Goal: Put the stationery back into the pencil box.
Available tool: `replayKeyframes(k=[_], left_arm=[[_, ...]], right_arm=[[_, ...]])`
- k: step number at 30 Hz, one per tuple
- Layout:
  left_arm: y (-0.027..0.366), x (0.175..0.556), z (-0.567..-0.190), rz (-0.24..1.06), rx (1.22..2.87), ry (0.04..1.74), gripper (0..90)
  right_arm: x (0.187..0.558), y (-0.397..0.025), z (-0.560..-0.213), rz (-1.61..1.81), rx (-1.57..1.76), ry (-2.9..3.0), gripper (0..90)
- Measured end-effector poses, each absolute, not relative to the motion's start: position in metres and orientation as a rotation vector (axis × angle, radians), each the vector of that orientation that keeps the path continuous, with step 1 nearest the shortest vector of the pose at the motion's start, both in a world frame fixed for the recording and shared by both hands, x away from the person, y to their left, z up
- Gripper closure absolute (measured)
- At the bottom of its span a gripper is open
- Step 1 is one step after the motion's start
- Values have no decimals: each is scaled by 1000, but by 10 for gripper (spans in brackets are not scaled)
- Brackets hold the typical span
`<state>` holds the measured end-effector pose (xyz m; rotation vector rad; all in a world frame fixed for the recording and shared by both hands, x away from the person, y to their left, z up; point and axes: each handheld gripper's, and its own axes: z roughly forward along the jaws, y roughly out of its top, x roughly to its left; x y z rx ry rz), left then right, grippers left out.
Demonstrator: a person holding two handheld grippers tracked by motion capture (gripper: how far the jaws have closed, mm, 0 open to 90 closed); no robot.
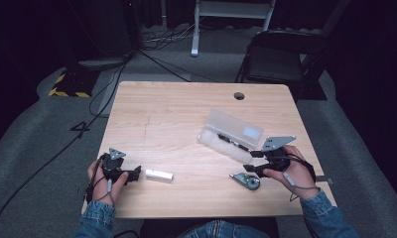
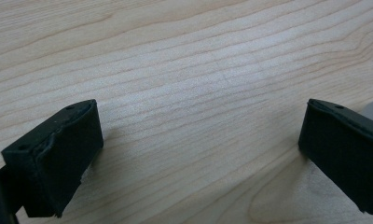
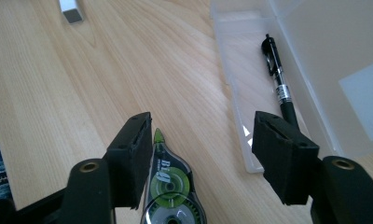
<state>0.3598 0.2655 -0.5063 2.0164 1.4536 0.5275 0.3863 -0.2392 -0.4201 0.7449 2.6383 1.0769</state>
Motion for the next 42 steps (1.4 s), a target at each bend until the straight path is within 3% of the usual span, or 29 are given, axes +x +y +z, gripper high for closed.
replayKeyframes(k=[27,42], left_arm=[[265,360,-506,528,2017,1454,0],[265,360,-506,528,2016,1453,0]], right_arm=[[378,-216,-441,829,664,2850,376],[379,-207,-458,724,627,2895,315]])
